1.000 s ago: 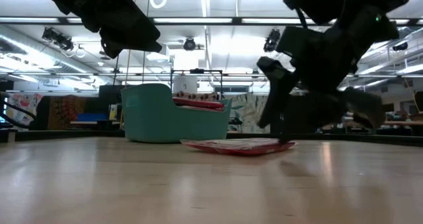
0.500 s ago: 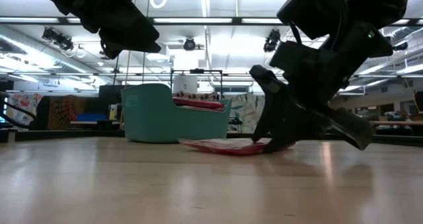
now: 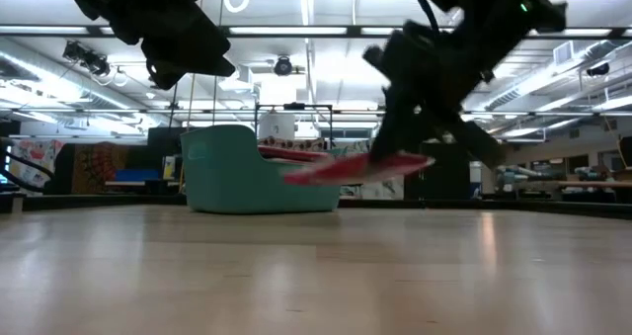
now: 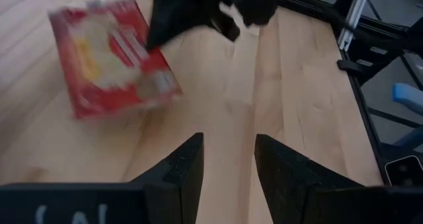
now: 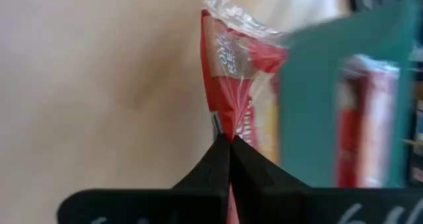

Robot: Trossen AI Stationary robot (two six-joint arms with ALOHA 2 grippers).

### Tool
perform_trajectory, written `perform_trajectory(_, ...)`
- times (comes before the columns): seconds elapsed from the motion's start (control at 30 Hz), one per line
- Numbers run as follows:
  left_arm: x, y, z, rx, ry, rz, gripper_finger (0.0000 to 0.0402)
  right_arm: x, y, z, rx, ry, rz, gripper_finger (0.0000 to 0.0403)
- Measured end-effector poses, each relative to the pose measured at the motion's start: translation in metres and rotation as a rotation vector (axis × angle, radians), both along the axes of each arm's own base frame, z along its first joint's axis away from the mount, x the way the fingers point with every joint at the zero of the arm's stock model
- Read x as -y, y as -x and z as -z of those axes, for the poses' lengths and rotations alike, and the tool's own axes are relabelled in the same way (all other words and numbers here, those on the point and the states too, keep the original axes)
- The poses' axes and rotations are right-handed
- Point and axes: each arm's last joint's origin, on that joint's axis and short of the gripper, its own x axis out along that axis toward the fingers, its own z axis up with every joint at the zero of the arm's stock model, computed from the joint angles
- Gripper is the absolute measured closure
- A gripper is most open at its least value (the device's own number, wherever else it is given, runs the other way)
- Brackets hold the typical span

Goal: Sort popcorn bags into baskets
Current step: Put the red popcorn pack into the blue bin

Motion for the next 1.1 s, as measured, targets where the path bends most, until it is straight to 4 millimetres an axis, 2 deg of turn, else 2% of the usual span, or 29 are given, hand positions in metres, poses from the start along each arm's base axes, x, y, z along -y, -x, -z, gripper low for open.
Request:
perform_trajectory(0.27, 0.000, 0.002, 0.003, -0.036, 0.023, -0.017, 0.0260, 0.024, -0.009, -0.064, 0.133, 0.172, 0.085, 0.0397)
perform_trajectory(0.4, 0.000, 0.002, 0.004, -0.040, 0.030, -0.023, 0.0260, 0.043, -0.019, -0.087, 0.205, 0.183, 0.034, 0.0397)
perform_trajectory(0.47, 0.000, 0.002, 0.004, -0.040, 0.032, -0.024, 0.0260, 0.055, -0.024, -0.092, 0.234, 0.167, -0.031, 0.0397)
perform_trajectory(0.63, 0.000, 0.002, 0.003, -0.039, 0.039, -0.027, 0.0260, 0.090, -0.043, -0.080, 0.275, 0.206, -0.103, 0.0395)
perform_trajectory(0.83, 0.000, 0.003, 0.004, -0.045, 0.036, -0.028, 0.0260, 0.122, -0.063, -0.056, 0.261, 0.212, -0.149, 0.0395)
perform_trajectory(1.1, 0.000, 0.003, 0.004, -0.049, 0.034, -0.028, 0.0260, 0.157, -0.096, -0.052, 0.228, 0.217, -0.086, 0.0384)
